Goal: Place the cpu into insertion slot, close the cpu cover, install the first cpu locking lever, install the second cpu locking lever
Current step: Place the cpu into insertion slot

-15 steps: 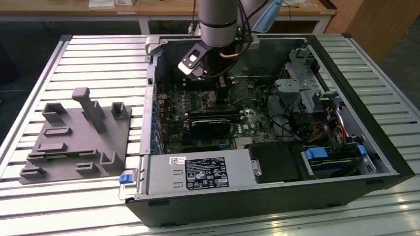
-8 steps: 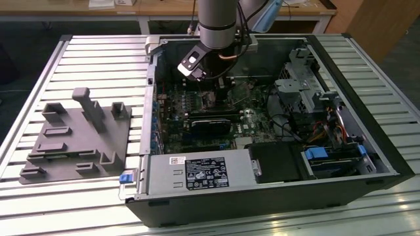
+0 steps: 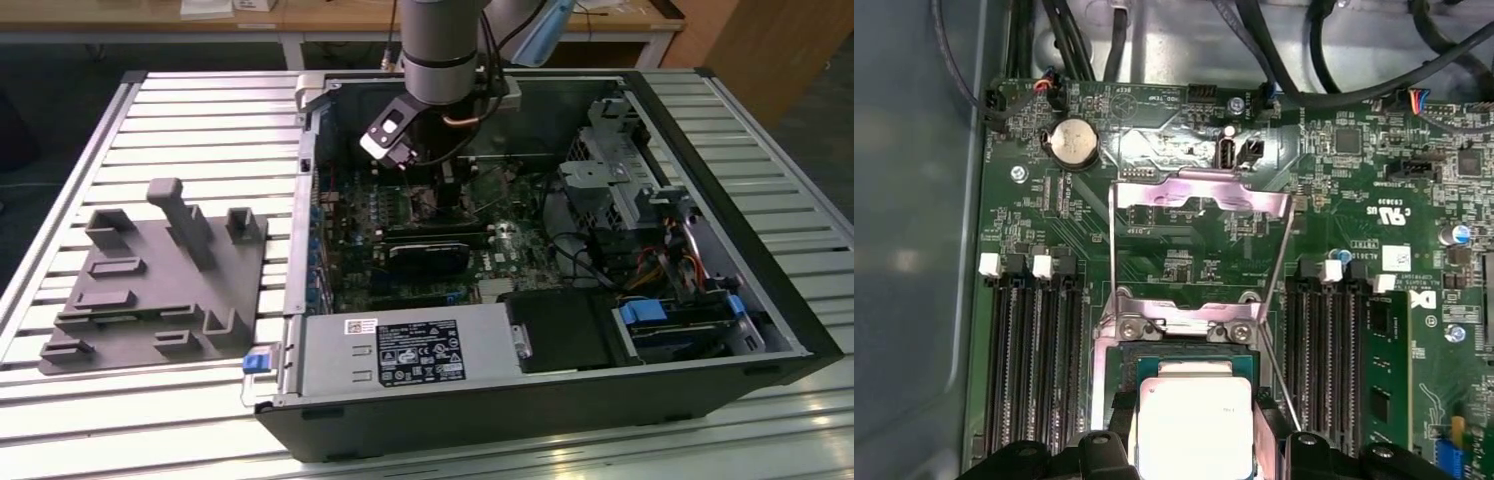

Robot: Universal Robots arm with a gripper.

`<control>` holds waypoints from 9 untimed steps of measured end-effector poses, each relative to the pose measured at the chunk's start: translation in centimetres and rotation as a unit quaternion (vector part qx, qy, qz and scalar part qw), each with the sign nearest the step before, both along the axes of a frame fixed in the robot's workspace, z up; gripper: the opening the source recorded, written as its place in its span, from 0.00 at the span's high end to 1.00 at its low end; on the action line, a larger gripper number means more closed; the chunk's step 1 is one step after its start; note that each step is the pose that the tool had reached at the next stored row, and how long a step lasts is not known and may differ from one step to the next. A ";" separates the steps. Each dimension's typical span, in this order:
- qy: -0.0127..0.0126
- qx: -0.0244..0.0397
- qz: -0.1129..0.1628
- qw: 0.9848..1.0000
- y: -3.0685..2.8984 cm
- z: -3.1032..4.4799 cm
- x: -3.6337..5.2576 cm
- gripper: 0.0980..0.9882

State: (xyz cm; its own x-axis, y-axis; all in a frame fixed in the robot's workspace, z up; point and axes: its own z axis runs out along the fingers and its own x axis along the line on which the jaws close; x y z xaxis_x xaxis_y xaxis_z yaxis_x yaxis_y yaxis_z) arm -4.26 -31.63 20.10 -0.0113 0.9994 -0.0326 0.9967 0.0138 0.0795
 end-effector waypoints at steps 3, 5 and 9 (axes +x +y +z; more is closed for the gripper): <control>0.000 0.002 0.000 1.000 0.07 -0.19 -0.01 0.50; 0.000 0.003 0.000 1.000 0.11 -0.32 -0.02 0.50; 0.000 0.004 0.000 1.000 0.18 -0.51 -0.06 0.50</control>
State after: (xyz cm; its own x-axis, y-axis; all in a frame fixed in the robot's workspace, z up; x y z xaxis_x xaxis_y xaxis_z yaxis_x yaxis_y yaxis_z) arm -4.32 -31.45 19.59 -0.0112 0.9996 -0.0248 0.9967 0.0131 0.0796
